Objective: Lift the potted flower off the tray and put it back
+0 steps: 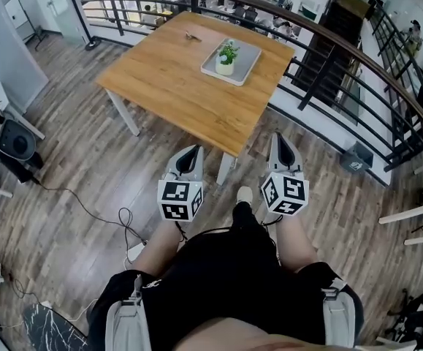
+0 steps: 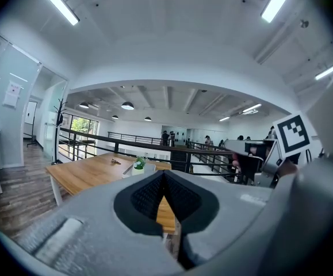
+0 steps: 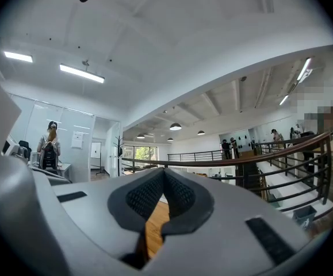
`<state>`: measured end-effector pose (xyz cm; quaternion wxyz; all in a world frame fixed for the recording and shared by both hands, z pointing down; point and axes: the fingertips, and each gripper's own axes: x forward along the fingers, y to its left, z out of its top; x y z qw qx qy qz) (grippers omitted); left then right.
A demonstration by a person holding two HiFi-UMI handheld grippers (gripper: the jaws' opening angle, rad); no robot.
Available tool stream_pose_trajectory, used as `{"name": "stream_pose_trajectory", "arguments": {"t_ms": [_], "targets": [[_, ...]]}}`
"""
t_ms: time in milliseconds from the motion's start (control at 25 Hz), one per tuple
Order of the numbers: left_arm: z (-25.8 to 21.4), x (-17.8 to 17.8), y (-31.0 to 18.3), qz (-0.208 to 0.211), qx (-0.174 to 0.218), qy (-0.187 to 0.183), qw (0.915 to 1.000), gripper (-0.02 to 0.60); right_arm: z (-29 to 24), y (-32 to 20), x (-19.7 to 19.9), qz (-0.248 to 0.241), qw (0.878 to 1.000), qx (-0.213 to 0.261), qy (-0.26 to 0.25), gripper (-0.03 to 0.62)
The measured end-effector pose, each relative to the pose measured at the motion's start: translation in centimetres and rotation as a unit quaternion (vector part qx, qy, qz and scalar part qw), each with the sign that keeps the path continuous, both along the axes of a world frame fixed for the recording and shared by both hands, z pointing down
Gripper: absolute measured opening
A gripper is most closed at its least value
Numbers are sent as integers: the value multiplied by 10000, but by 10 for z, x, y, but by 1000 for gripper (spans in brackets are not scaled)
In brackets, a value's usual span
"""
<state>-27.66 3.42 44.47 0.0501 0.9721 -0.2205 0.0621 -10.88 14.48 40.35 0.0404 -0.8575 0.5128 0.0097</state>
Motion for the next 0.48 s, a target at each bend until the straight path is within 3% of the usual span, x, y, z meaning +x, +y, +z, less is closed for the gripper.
{"name": "stream_pose_trajectory", "arguments": {"t_ms": [240, 480], "targets": [[-8, 16, -30, -58, 248, 41, 9997, 12, -5, -25, 21, 15, 9997, 223, 65, -3], [-9, 71, -68, -194, 434, 35, 9989, 12, -6, -66, 85, -71, 9992, 360, 127, -3]]}}
